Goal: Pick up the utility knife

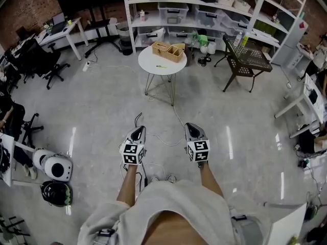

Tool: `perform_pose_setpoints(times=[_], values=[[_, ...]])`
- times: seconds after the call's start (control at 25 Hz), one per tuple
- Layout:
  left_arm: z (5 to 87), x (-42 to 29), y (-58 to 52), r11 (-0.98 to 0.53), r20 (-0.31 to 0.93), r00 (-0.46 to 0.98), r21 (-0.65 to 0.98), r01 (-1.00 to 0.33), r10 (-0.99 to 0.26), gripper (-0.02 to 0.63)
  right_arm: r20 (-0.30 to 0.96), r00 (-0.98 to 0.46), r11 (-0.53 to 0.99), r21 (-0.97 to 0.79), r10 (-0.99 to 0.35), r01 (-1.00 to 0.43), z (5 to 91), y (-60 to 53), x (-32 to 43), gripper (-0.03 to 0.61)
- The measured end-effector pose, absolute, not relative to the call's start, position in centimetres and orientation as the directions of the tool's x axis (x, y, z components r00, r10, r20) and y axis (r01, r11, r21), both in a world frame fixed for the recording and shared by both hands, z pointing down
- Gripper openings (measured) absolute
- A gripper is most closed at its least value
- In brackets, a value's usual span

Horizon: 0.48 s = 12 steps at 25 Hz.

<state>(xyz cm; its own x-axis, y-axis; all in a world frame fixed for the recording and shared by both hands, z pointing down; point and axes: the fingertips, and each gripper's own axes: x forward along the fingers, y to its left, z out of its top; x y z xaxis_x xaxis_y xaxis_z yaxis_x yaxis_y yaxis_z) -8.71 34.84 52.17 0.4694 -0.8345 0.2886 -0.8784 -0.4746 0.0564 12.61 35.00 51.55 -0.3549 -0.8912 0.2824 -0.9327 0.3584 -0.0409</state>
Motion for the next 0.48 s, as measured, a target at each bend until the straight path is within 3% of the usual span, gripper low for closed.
perform_pose_setpoints(times=[0.48], values=[[52.4, -5.1, 34.4, -0.486, 0.296, 0.481, 0.061, -0.872, -0.826, 0.023, 0.3, -0.371, 0.38, -0.031, -0.879, -0.924, 51.9, 34.8, 15.0, 0.032]])
